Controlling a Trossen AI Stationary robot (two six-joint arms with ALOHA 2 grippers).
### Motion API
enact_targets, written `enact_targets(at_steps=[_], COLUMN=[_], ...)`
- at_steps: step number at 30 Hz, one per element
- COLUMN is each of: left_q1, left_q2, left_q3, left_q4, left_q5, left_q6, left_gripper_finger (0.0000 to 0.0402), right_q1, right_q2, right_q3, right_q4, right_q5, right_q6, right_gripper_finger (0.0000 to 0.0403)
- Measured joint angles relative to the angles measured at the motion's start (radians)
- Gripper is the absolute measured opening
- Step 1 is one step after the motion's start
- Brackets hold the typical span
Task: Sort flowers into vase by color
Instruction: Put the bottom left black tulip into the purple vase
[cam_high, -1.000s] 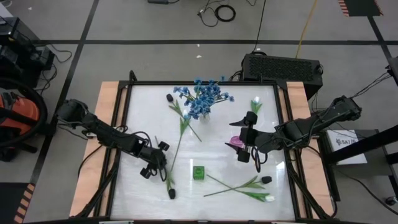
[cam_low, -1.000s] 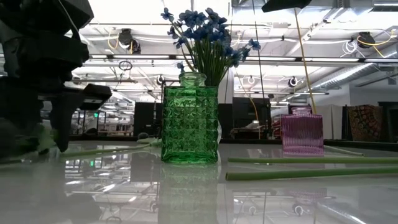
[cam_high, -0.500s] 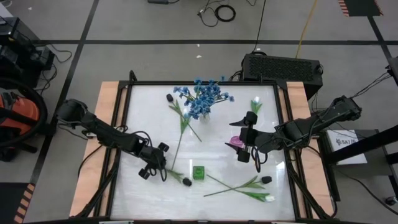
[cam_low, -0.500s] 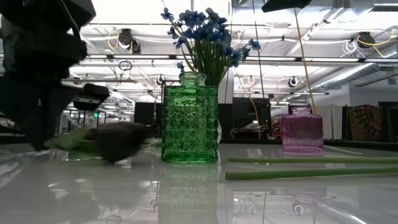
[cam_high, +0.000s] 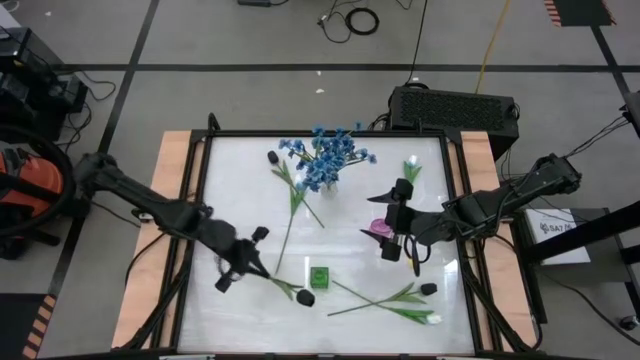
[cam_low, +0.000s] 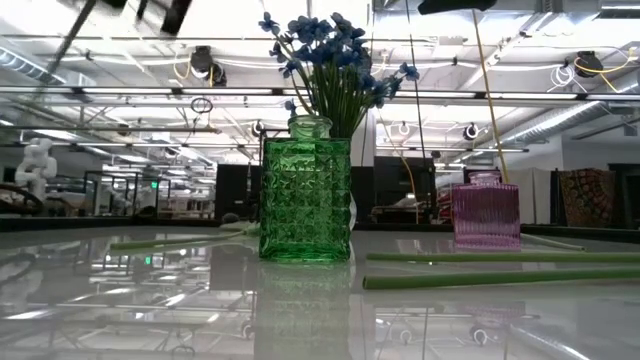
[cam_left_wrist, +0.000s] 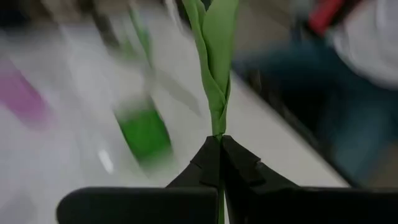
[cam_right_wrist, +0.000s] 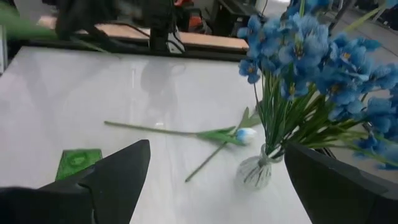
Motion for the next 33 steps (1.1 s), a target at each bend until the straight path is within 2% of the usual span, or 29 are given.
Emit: enact_targets(at_steps=[7,9,11,14,18,24,29,33], left_q1=[-0.007,0.014,0.041,0.083,0.124,0.168,0.176,0.176], left_q2=[-0.033,-0.014,0.014,0.077,0.193,0.331,0.377,0.409], left_q3=[0.002,0.003,0.003,0.003,0.002,0.002,0.009,0.009], left_q4=[0.457,0.561,0.631,0.762,0.944,1.187,1.197,1.195], left_q5=[-0.263,-0.337,-0.369,-0.369,-0.369,-0.342,-0.293,-0.292], left_q6=[0.228,0.263,0.268,0.267,0.268,0.262,0.216,0.216], left_gripper_finger=[0.0003,0.0006,0.0007,0.0008,0.0009,0.001,0.001,0.001], right_q1=[-0.001,-0.001,-0.001,-0.001,-0.014,-0.057,-0.106,-0.138], right_q2=[0.019,0.035,0.055,0.089,0.139,0.219,0.269,0.303], right_q3=[0.0,0.0,0.0,0.0,0.0,0.0,0.0,0.0], right_q4=[0.157,0.226,0.307,0.42,0.551,0.648,0.691,0.737], right_q5=[0.0,-0.001,-0.004,-0.01,-0.069,-0.113,-0.198,-0.277], right_q6=[-0.037,-0.064,-0.096,-0.14,-0.182,-0.191,-0.188,-0.157], right_gripper_finger=[0.0363,0.0363,0.0363,0.0363,0.0363,0.0363,0.0363,0.0363])
